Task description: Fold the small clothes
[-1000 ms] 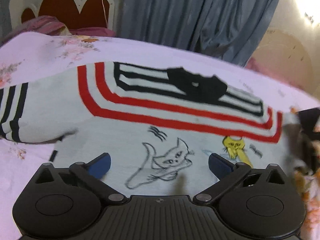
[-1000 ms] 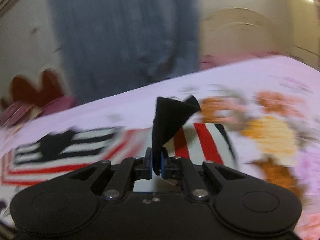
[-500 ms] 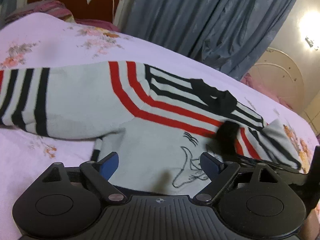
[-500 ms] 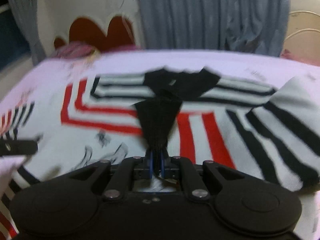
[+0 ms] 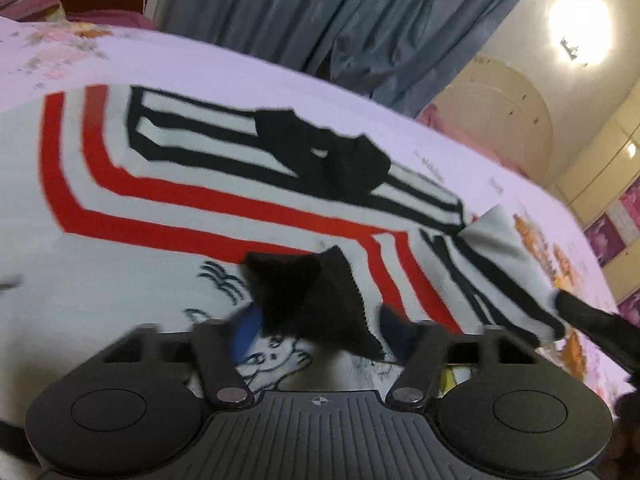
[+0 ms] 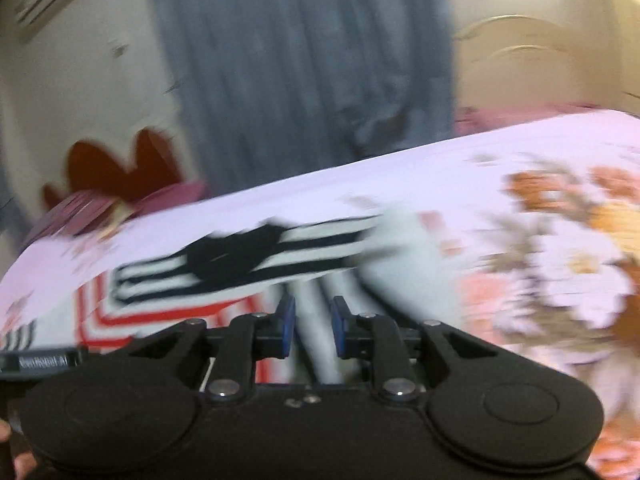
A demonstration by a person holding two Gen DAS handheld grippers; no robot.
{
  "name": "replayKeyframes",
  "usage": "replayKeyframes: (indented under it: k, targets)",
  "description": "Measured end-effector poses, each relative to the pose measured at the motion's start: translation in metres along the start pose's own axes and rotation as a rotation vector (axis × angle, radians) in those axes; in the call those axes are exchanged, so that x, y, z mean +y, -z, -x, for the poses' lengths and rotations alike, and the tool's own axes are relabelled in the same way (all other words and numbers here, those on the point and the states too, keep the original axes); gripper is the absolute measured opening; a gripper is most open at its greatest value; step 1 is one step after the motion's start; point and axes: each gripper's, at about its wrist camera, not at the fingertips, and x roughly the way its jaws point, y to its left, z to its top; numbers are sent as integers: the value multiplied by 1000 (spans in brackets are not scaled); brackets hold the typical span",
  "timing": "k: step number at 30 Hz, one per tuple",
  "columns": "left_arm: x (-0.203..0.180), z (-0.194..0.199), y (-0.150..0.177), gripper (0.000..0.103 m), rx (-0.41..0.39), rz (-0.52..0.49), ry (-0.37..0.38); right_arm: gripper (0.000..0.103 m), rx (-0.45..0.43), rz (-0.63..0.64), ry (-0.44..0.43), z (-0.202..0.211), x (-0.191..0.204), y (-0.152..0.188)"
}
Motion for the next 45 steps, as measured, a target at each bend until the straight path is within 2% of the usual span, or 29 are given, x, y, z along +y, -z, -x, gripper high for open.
replayKeyframes:
  k: [1, 2, 5, 10, 13, 15, 17, 19, 22, 24, 26, 28, 30, 31, 34, 36, 38, 39, 40, 41, 42, 44, 45]
  targets:
    - [-4, -6, 0, 33, 8, -10, -9, 17, 4, -23, 31, 0, -11, -1]
    - [-8, -9, 0, 24, 8, -19, -12, 16, 10, -46, 62, 1, -22, -1]
    - [-21, -17, -1, 13, 11, -80, -24, 16, 35, -121, 113, -1, -48, 0]
    - [-35, 5, -8, 9, -50, -166, -26, 16, 69, -199, 126, -7, -66, 9]
    - [-24, 32, -17, 8, -137, -170, -53, 16, 80, -202, 118, -7, -64, 14]
    - [-8, 47, -21, 8, -175, -175, -99, 16, 92, -200, 101, -10, -65, 13]
    - [8, 46, -22, 8, -150, -172, -128, 21, 108, -183, 75, -15, -61, 13]
    - [18, 39, -20, 8, -121, -171, -137, 30, 144, -182, 41, -24, -59, 15]
    - [18, 29, -13, 8, -87, -197, -152, 30, 170, -159, 29, -32, -55, 19]
    - [17, 25, -10, 14, -79, -196, -175, 29, 199, -144, 36, -39, -55, 22]
    - [20, 29, -7, 44, -98, -189, -196, 28, 200, -144, 34, -39, -59, 19]
    - [27, 31, -6, 60, -138, -176, -207, 30, 157, -130, 39, -36, -62, 8]
    - [34, 26, -11, 60, -134, -164, -197, 30, 127, -121, 26, -43, -66, -7]
    - [36, 21, -14, 59, -118, -161, -188, 30, 121, -110, 25, -50, -67, -15]
    - [38, 9, -20, 40, -95, -157, -181, 31, 107, -55, 9, -80, -63, -38]
    - [40, 4, -23, 30, -98, -144, -175, 31, 132, -35, 7, -104, -61, -48]
    - [40, 1, -25, 16, -99, -141, -165, 33, 157, -29, -1, -125, -61, -53]
    - [38, 0, -25, 13, -100, -145, -158, 34, 172, -27, -7, -133, -62, -53]
    - [36, -1, -25, 9, -102, -154, -151, 32, 187, -22, -13, -139, -61, -53]
    - [33, 0, -24, 8, -116, -165, -146, 26, 201, -10, -25, -143, -61, -52]
    - [29, 4, -24, 8, -149, -180, -124, 8, 219, 13, -48, -146, -60, -51]
    - [23, 11, -21, 8, -225, -220, -112, 7, 198, 31, -43, -138, -61, -52]
    - [23, 8, -21, 8, -224, -228, -129, 7, 183, 19, -38, -135, -66, -52]
